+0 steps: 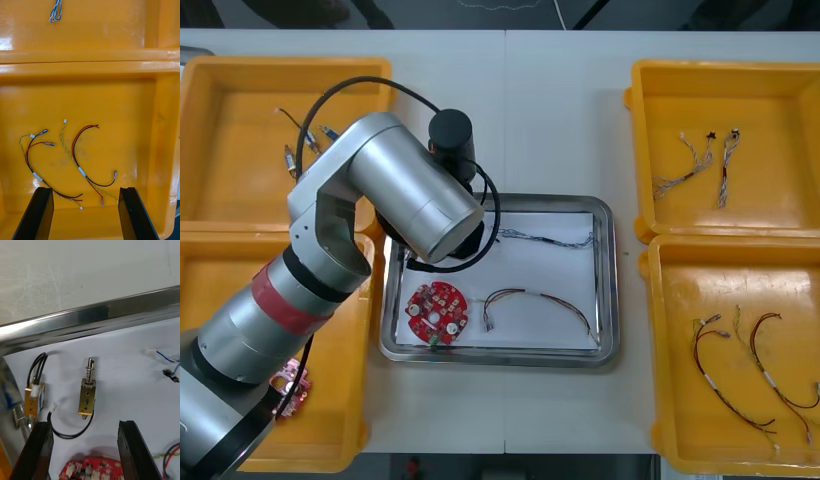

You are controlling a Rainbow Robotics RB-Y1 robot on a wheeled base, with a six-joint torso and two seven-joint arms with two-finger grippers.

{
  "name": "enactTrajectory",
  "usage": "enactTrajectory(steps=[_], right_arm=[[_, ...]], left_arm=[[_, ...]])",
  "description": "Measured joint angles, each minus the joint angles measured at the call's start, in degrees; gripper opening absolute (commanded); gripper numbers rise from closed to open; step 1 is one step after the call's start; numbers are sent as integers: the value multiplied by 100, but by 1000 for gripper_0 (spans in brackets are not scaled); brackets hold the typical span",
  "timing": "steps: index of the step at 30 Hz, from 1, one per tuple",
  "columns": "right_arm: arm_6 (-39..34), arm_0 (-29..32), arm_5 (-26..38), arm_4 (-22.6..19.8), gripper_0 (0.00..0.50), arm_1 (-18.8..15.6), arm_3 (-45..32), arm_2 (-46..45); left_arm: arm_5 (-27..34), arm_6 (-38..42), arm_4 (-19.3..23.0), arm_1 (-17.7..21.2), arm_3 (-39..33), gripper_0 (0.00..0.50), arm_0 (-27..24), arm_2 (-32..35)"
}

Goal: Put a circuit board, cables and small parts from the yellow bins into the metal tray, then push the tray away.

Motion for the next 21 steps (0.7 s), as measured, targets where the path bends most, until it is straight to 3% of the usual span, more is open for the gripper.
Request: enactTrajectory(steps=[6, 14, 21], right_arm=[[0, 1, 0, -103, 500, 0, -94, 0], [0, -16, 0, -284, 500, -144, -318, 298], [0, -434, 0, -485, 500, -330, -484, 1061]], left_arm=[[828, 0, 407, 5, -922, 500, 20, 817], [865, -110, 1006, 293, -2001, 500, 365, 1926], [867, -1085, 1544, 917, -2627, 500, 930, 2845]])
